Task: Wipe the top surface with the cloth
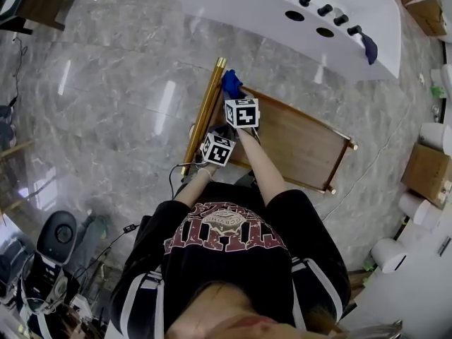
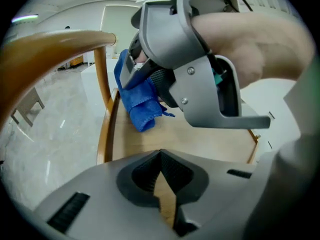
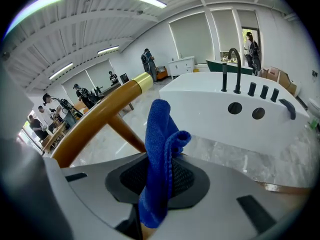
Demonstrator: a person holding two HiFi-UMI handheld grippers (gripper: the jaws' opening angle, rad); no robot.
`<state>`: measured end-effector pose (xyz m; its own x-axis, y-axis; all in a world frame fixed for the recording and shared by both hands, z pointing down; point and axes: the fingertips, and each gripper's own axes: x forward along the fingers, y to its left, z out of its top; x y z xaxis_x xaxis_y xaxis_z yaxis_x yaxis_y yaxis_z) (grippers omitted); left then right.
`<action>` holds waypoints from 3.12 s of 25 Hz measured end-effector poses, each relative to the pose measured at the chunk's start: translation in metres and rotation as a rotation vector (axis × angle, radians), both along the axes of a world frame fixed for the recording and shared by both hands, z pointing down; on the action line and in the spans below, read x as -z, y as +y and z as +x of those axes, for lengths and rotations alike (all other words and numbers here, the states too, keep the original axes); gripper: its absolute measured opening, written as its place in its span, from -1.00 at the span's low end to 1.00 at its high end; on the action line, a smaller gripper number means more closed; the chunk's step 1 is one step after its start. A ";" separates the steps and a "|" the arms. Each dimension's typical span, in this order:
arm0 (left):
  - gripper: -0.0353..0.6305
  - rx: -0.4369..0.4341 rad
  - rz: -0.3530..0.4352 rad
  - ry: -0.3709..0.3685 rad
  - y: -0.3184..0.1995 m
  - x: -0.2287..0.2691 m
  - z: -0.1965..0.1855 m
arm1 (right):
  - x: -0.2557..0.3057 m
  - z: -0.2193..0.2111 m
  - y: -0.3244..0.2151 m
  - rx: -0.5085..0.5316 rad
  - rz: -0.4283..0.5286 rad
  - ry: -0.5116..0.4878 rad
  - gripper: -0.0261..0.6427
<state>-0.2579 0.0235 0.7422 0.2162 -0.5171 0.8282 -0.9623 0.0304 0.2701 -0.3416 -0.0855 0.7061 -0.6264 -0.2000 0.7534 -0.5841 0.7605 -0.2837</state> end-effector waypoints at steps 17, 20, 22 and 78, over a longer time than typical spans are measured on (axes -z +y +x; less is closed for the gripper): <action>-0.75 -0.017 -0.011 -0.090 -0.006 -0.012 -0.003 | -0.029 0.005 0.002 0.101 0.092 0.106 -0.67; -0.75 -0.075 0.001 -0.153 -0.005 -0.012 0.000 | -0.029 0.006 0.002 0.117 0.092 0.104 -0.67; -0.75 -0.069 -0.001 -0.158 -0.005 -0.013 0.002 | -0.029 0.007 0.002 0.133 0.097 0.101 -0.67; -0.75 0.011 -0.089 -0.257 -0.011 -0.014 0.003 | -0.032 0.088 -0.018 0.133 0.083 0.068 -0.67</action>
